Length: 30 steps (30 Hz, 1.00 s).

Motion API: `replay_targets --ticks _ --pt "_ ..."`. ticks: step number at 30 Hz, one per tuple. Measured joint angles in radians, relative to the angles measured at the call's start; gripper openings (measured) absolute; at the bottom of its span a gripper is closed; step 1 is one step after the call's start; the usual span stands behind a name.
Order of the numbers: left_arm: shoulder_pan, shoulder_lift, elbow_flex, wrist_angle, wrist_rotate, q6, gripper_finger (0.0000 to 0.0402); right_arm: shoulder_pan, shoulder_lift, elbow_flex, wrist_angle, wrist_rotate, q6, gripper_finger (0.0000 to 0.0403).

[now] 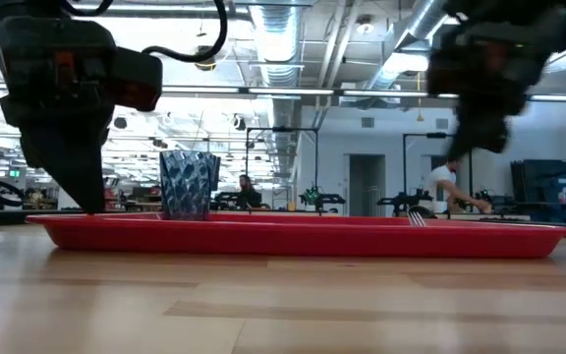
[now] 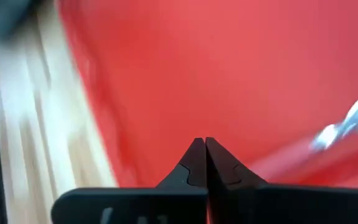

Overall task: Pick and place plate/cup/fork/spoon on tray
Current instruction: Adjust the red tray

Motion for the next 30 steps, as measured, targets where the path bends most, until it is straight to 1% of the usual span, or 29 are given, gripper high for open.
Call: replay_targets --ticks 3,6,12,15,21,30 --pt "0.0 -0.011 0.0 -0.019 -0.012 0.008 0.0 0.12 0.031 0.0 -0.083 0.026 0.012 0.0003" --pt "0.001 -0.011 0.0 -0.015 -0.021 0.023 0.0 0.201 0.095 0.0 -0.086 0.049 0.026 0.0003" --pt "0.001 -0.011 -0.008 -0.013 -0.027 0.041 0.0 0.263 0.259 0.0 -0.038 0.049 0.064 0.0003" --pt "0.001 -0.011 -0.008 -0.015 -0.02 0.045 0.0 0.285 0.314 0.0 -0.005 0.044 0.087 0.0003" --pt "0.001 -0.011 -0.008 -0.017 -0.019 0.038 0.0 0.311 0.332 0.002 0.028 0.017 0.135 0.0003" --pt "0.002 -0.015 -0.008 -0.018 -0.015 0.038 0.0 0.311 0.284 0.0 0.026 0.0 0.132 0.0005"
